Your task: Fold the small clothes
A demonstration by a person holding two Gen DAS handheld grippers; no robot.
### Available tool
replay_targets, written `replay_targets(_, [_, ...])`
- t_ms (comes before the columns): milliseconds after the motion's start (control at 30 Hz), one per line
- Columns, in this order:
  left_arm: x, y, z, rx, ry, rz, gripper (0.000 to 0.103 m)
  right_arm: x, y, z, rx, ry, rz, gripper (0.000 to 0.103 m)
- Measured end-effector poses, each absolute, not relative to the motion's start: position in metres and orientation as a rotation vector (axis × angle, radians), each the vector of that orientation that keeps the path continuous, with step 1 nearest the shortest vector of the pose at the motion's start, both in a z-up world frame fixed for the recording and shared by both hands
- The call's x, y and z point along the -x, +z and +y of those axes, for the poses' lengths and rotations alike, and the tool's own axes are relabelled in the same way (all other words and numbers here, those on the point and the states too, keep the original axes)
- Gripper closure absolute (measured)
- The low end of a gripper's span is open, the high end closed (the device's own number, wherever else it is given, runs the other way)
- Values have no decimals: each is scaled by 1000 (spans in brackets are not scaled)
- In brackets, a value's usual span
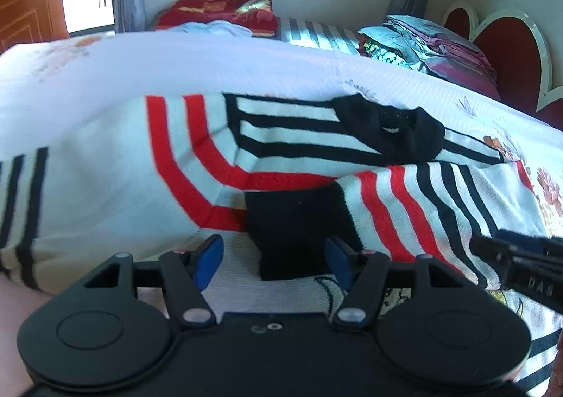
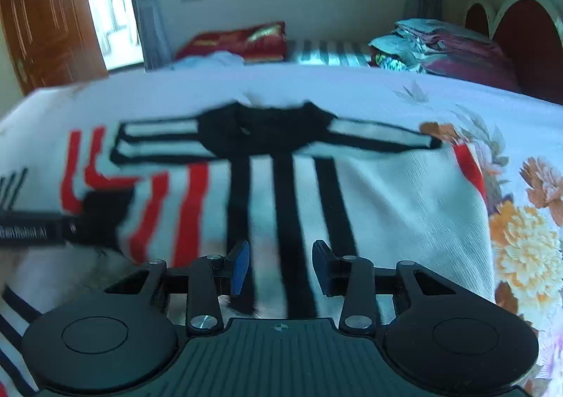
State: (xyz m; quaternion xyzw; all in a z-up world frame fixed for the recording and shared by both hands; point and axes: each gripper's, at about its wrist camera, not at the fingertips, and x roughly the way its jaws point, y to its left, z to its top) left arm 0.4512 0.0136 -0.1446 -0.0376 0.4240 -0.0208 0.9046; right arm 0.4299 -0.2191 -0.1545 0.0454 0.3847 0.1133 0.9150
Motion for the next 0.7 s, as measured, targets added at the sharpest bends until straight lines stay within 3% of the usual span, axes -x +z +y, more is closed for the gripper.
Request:
replay_targets(233, [-433,-135,50,129,-28,877,40,-429,-154,-183,-137,247,822,63])
replay_targets(700, [-391,-122,205,292,59,853,36,-436,-147,-104,-156,174,827,63])
